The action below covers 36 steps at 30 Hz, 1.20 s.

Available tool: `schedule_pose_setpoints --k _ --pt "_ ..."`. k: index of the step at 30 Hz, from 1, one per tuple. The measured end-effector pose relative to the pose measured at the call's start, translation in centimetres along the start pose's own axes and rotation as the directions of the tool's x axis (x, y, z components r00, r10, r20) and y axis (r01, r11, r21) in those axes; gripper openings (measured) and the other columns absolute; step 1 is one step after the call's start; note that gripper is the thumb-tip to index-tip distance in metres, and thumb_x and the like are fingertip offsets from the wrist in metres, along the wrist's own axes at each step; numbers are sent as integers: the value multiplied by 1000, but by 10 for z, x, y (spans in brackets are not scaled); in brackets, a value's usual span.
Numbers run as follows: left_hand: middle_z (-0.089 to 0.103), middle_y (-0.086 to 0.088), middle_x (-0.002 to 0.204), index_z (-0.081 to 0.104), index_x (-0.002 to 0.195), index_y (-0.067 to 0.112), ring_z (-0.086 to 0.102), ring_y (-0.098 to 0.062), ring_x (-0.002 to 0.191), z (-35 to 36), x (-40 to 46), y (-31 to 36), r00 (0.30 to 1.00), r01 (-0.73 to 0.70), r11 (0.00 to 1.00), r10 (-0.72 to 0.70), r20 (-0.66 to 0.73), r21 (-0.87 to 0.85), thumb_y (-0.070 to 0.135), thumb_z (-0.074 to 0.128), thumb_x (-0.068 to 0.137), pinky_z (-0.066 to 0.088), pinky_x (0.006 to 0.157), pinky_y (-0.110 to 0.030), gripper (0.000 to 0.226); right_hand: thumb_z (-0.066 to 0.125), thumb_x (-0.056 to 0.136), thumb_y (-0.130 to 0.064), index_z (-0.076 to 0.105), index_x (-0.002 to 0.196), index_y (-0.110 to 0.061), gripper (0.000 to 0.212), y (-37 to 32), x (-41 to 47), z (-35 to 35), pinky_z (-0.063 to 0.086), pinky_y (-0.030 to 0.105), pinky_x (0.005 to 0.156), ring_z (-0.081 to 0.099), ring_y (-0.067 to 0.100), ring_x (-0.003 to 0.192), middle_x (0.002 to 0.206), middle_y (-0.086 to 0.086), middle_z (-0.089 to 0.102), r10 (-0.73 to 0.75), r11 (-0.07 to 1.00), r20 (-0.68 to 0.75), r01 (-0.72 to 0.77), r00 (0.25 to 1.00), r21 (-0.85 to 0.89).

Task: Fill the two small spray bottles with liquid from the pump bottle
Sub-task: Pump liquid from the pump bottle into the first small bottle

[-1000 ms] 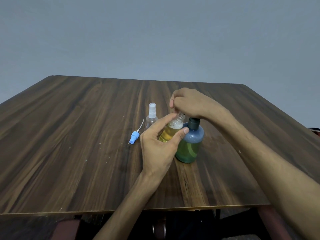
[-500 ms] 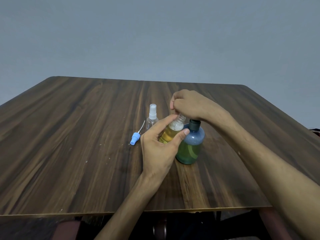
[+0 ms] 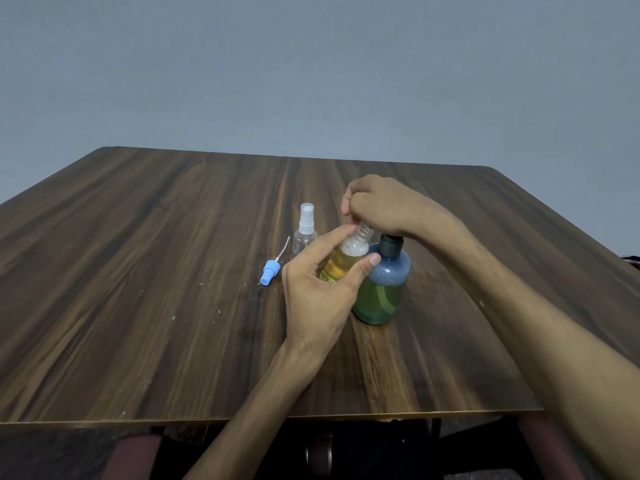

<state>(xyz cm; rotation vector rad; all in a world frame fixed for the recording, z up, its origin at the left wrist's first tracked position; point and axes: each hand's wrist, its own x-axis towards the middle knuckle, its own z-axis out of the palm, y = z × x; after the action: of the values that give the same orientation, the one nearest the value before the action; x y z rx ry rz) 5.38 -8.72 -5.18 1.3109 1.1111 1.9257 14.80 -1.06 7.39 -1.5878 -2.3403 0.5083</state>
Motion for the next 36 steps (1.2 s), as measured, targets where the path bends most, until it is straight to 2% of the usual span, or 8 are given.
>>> schedule_pose_setpoints --k 4,9,11,15,19,23,28,36 --pt "81 4 111 76 119 22 76 -11 107 -1 -1 1 1000 -17 1000 17 7 3 6 92 79 61 96 -31 46 43 90 -16 68 100 -16 27 -1 -1 -5 46 33 68 61 17 79 91 -2 76 -29 999 -6 29 1000 13" --pt "81 5 109 76 116 26 76 -8 104 1 1 3 1000 -25 1000 25 -4 2 4 92 78 59 93 -23 47 45 90 -14 69 102 -10 28 3 2 1 50 37 77 63 24 87 97 7 73 6 999 9 -6 1000 33" --pt "81 6 108 75 114 30 76 -7 102 1 0 3 1000 -22 1000 22 -9 3 4 92 78 59 92 -22 47 44 90 -13 69 102 -11 27 3 2 0 48 37 75 62 23 86 95 5 73 4 999 11 -4 1000 38" --pt "81 5 112 78 119 18 76 -9 106 0 1 1 999 -40 999 40 8 11 4 92 79 60 94 -25 45 43 90 -11 68 100 -11 26 3 2 -2 49 36 73 64 20 86 89 -1 75 -14 997 -17 16 1000 82" --pt "80 5 110 76 116 25 76 -7 105 0 1 2 999 -38 999 38 -6 22 5 92 78 58 93 -21 47 44 90 -16 67 98 -18 25 2 2 0 46 34 69 61 19 80 92 0 74 -12 1000 3 12 1000 29" --pt "80 6 110 78 120 14 76 -8 106 0 1 0 999 -46 999 46 8 19 4 91 79 59 94 -23 44 43 91 -13 68 100 -12 27 3 1 -2 46 35 68 62 19 82 91 -1 76 -18 997 -41 21 999 69" --pt "80 7 110 76 119 21 76 -7 106 -1 0 1 999 -52 998 52 6 24 5 92 78 58 92 -20 46 44 90 -13 69 102 -12 28 3 0 0 48 36 72 62 21 83 95 2 76 -12 999 -17 13 1000 40" --pt "81 2 112 78 122 11 76 -14 108 -2 1 -5 999 -47 998 47 2 35 7 92 79 62 96 -34 45 43 91 -12 68 104 -9 29 2 0 -3 48 35 73 63 21 85 94 5 75 -12 998 7 11 1000 55"
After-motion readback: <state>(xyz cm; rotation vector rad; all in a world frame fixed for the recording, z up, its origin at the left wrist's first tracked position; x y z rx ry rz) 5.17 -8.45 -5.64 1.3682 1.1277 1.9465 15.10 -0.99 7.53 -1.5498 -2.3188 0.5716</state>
